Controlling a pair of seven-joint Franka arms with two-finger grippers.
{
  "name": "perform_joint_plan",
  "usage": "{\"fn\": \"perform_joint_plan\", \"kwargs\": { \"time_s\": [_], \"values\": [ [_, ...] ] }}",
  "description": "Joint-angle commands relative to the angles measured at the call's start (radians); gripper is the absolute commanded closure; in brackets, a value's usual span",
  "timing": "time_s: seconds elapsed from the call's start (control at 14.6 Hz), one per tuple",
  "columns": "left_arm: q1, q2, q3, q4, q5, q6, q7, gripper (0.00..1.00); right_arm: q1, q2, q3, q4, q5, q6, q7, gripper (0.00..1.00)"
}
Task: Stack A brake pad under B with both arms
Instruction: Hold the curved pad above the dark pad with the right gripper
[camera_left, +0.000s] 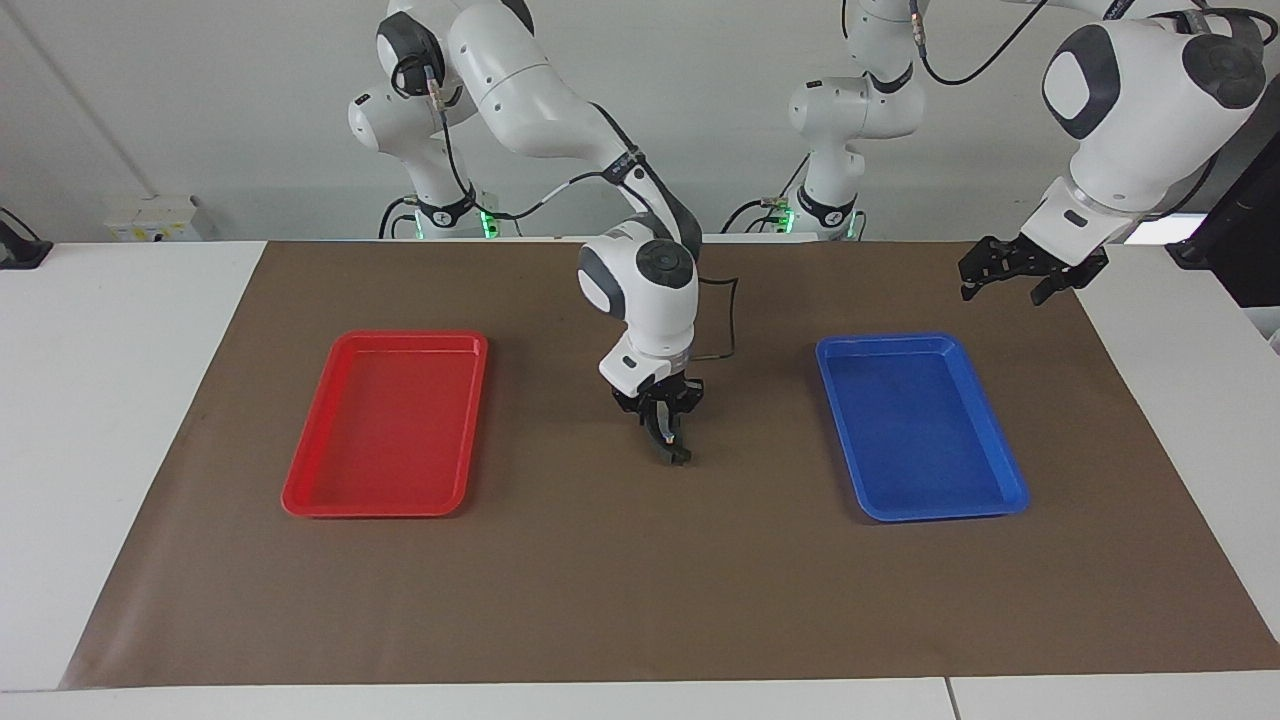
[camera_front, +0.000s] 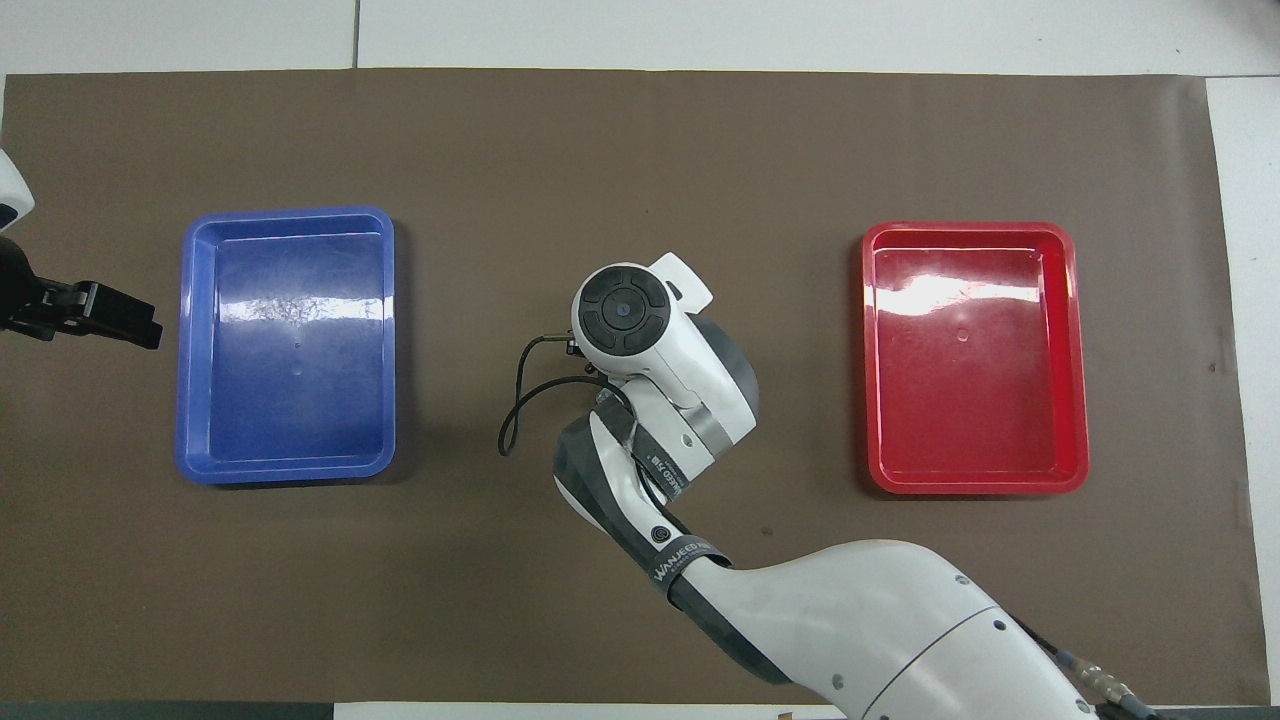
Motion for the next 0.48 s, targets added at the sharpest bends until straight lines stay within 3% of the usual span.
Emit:
{"fn": "perform_joint_plan", "kwargs": {
  "time_s": [0.0,0.34,0.41],
  "values": [
    [0.010,-0.010,-0.004,-0.013,0.000,-0.003,0.002,0.00,0.001,-0.002,-0.001,-0.029,-0.008,0.047,0.018,0.01],
    [0.012,-0.010,-0.004,-0.012,0.000,0.003,0.002,0.00,-0.013,-0.024,-0.002,0.017,-0.008,-0.038,0.017,0.00],
    [0.012,-0.010,-0.004,-0.012,-0.002,0.003,0.002,0.00,-0.022,-0.059,-0.008,0.011,-0.010,-0.056,0.020,0.00]
  ]
}}
